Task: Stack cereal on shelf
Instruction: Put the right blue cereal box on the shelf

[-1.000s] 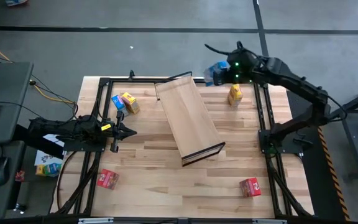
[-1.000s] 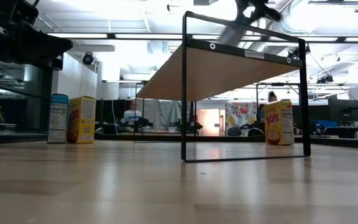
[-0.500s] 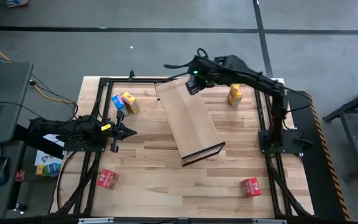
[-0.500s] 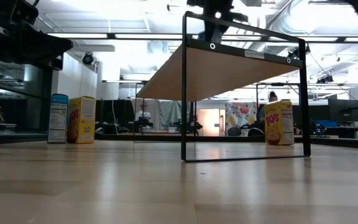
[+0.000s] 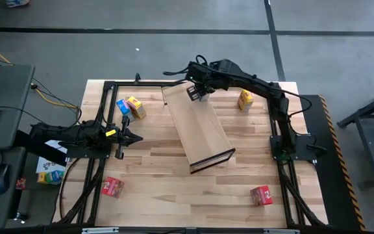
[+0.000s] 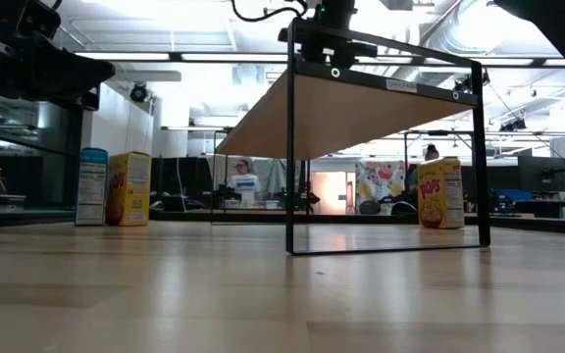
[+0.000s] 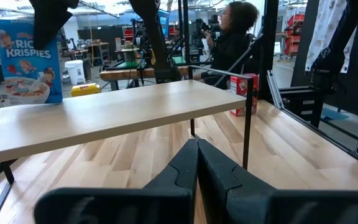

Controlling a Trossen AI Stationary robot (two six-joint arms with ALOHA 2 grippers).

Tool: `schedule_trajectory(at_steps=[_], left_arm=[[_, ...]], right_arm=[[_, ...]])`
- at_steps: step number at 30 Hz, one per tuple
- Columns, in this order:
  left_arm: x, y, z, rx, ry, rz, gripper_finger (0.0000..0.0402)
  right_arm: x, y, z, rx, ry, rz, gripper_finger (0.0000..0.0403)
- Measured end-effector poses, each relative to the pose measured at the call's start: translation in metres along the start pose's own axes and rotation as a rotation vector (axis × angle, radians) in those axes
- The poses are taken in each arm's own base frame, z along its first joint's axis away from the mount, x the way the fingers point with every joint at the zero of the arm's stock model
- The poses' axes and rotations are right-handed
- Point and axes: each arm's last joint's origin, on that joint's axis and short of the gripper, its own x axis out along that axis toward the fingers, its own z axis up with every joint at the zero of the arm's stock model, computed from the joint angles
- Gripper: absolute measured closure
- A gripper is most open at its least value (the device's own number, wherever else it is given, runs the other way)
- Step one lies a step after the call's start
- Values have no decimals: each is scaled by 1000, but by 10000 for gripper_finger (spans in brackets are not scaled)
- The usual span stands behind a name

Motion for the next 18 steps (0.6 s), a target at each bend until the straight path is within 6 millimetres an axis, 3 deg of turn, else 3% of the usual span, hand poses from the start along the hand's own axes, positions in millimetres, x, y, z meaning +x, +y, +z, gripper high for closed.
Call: schedule_trajectory(at_steps=[8, 18], left_arm=[[0, 0, 0, 0, 0, 0, 401], [0, 0, 0, -1, 0, 0, 401]], right_arm=[[0, 3, 3, 28, -20, 50, 193], [2, 1, 7, 19, -33, 60, 187]])
